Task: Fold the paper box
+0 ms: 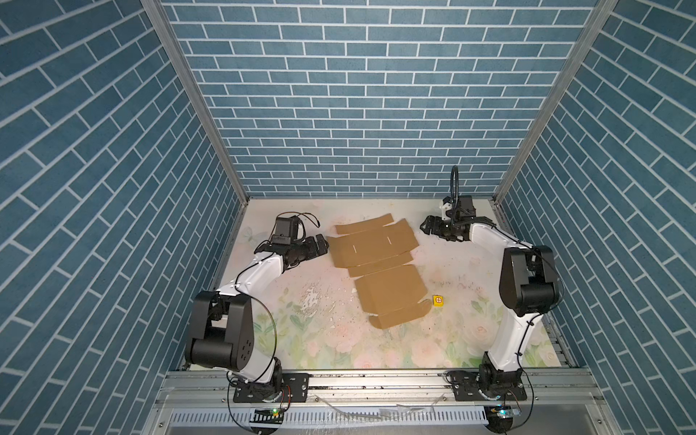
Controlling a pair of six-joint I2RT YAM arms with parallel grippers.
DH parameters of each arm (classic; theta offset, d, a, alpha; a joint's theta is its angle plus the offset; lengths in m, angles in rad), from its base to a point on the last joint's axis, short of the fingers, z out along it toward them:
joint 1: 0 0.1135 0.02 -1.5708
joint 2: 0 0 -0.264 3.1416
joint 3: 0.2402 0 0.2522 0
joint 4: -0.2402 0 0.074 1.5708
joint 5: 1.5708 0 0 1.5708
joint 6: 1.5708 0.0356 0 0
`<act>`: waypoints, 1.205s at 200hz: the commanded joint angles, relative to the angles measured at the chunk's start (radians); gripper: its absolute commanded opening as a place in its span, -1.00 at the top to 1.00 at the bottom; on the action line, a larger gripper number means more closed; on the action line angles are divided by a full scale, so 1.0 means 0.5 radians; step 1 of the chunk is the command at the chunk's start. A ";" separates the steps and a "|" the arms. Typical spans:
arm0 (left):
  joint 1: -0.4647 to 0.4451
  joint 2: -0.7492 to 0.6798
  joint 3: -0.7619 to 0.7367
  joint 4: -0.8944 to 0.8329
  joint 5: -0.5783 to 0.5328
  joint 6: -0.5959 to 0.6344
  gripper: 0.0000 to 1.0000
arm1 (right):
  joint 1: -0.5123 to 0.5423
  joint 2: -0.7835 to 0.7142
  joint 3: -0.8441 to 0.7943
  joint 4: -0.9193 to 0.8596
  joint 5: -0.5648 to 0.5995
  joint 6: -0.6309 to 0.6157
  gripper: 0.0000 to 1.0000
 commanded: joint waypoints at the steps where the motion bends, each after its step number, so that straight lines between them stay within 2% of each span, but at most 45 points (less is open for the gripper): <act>1: 0.020 0.005 -0.013 0.077 0.026 -0.068 -0.99 | 0.010 0.172 0.159 -0.152 -0.205 0.039 -0.69; 34: 0.037 0.014 0.043 0.108 0.179 -0.009 -0.99 | 0.026 0.400 0.418 -0.308 -0.291 -0.077 -0.58; 69: 0.047 0.008 0.152 -0.003 0.142 0.166 -0.99 | 0.086 0.593 0.588 -0.409 -0.501 -0.154 -0.33; 92: 0.075 -0.014 0.190 -0.036 0.182 0.239 -0.99 | 0.119 0.725 0.775 -0.577 -0.535 -0.206 -0.04; 114: 0.107 -0.045 0.235 -0.094 0.194 0.328 -0.99 | 0.154 0.774 0.868 -0.571 -0.627 -0.198 0.17; 140: 0.150 -0.090 0.255 -0.118 0.314 0.449 -0.99 | 0.210 0.843 0.990 -0.610 -0.656 -0.251 0.61; 161: 0.204 -0.138 0.285 -0.169 0.347 0.504 -0.99 | 0.254 0.846 1.019 -0.563 -0.721 -0.297 0.86; 194: 0.246 -0.207 0.346 -0.251 0.509 0.737 -0.99 | 0.288 0.780 0.954 -0.365 -0.923 -0.366 1.00; 216: 0.265 -0.224 0.450 -0.391 0.518 0.911 -0.99 | 0.317 0.695 0.910 -0.282 -1.039 -0.453 1.00; 241: 0.282 -0.242 0.474 -0.426 0.534 0.982 -0.99 | 0.330 0.597 0.798 -0.114 -1.144 -0.572 1.00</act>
